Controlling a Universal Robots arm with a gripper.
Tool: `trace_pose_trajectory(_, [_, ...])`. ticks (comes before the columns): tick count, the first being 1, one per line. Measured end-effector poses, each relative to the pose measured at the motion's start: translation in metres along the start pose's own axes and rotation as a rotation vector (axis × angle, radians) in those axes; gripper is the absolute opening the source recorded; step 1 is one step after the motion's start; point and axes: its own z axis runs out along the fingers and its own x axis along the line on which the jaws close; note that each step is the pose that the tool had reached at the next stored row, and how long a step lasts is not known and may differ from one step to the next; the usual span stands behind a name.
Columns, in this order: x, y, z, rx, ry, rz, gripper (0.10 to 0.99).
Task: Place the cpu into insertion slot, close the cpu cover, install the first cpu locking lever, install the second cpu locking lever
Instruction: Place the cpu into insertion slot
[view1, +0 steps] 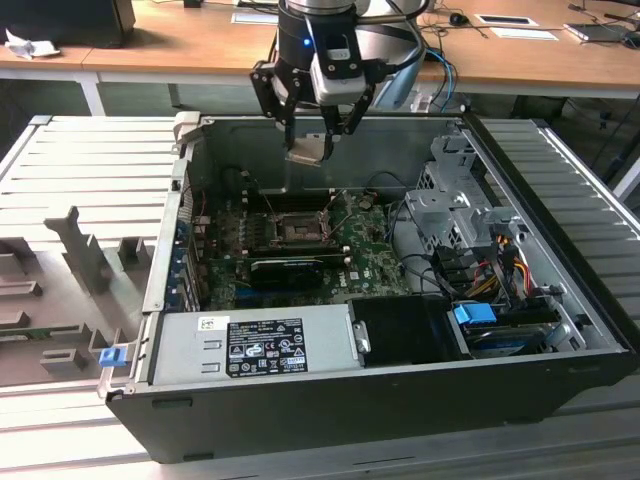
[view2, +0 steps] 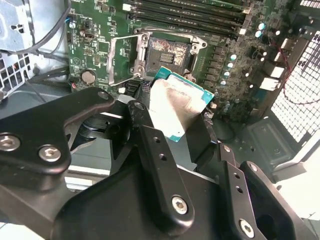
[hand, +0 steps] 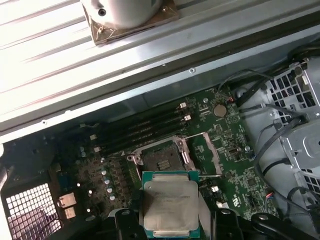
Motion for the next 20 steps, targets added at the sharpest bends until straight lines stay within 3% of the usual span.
trace_pose_trajectory(13, [-0.0001, -0.0003, 0.003, 0.003, 0.0117, -0.131, 0.529])
trace_pose_trajectory(20, [-0.0001, -0.0003, 0.0039, 0.0, -0.0025, 0.027, 0.529])
